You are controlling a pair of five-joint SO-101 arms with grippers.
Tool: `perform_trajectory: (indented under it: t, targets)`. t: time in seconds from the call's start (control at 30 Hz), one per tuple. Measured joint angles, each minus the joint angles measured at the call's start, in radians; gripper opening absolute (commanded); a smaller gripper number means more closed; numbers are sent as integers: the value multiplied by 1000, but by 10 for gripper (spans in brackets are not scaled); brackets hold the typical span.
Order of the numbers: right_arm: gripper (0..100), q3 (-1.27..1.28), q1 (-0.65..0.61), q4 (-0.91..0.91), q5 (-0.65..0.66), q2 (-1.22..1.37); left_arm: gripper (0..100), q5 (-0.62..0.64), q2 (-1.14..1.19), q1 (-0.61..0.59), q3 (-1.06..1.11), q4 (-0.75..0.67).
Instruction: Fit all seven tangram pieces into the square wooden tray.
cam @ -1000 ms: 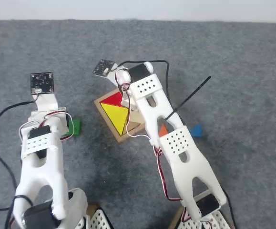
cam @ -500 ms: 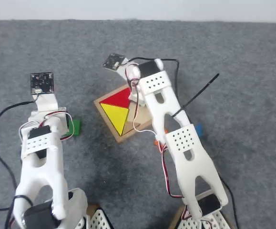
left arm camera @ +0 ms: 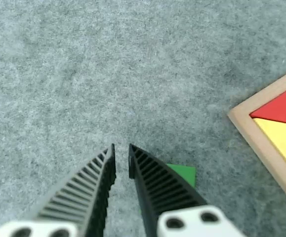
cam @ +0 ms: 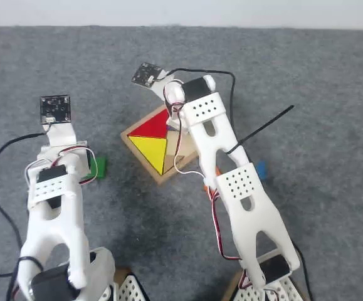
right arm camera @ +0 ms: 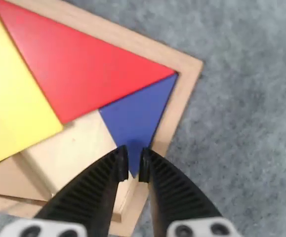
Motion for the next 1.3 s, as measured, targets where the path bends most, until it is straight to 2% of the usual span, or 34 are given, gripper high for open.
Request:
perform_trajectory:
  t: [0.17,0.37,0.53,0.6,0.73,0.8,0.9,1.07,1.2,1.3]
  targets:
    - [51,0,-5,0,-54,0,48,0,0,0,0,0]
    - [177,0,0,0,-60,0,48,0,0,0,0,0]
    - [92,-41,11,0,-63,0,48,2,0,46,0,0]
    - [89,-44,31,20,-63,0,48,0,0,84,0,0]
    - [217,-48,55,63,-84,0,48,0,0,140,0,0]
    - [242,-46,66,63,-110,6,48,0,0,160,0,0]
    - [207,-6,75,63,-100,28,48,0,0,189,0,2]
    - [92,49,71,63,-83,28,48,-2,0,192,14,2]
    - [9,61,69,63,-80,26,48,-64,0,190,43,2]
    - [9,60,74,63,-80,26,48,-84,0,190,43,2]
